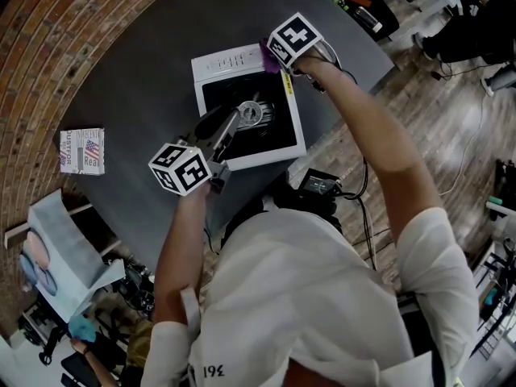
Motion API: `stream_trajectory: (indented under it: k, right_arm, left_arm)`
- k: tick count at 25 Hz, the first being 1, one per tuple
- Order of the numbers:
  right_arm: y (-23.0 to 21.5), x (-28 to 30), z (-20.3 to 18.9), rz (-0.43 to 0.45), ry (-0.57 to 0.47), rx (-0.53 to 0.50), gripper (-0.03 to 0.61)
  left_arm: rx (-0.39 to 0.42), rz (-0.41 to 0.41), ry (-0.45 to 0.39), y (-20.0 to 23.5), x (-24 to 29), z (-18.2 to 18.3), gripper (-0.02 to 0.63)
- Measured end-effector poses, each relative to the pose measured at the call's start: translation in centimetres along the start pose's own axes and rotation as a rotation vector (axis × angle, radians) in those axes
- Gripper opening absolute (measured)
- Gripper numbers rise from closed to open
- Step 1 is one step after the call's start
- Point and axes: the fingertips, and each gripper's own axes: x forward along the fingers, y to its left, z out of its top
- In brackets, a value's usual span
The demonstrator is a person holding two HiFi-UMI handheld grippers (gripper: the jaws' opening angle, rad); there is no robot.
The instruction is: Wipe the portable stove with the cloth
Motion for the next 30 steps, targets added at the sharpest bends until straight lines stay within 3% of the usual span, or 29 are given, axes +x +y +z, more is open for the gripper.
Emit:
stream_trajectory:
  k: [11,18,24,30]
  right_arm:
    - [-5.8,-2.7,-0.9,-0.128,-0.143,0.168,0.115]
    - [-5.7,-3.1,-0.6,-0.007,-0.286,0.355,0.115]
    - [-4.5,-2.1,-2.6,0.080,-0.347,0.501,0.115]
    - [-3.2,-2.5,-4.4,0.095,-0.370,0.457,0.115]
  left_arm:
    - [0.004,-0.014,0.016,-0.5,0.9,-0.1,0.114]
    - [-0.002,-0.003,0.015,-0.8,1.5,-0.6,0.114]
    - [-0.009,0.013,0.006,-1.7,2.0,-1.3,0.115]
    - [-0.028,0.036,0.003,-2.5,2.6,-2.8,0.114]
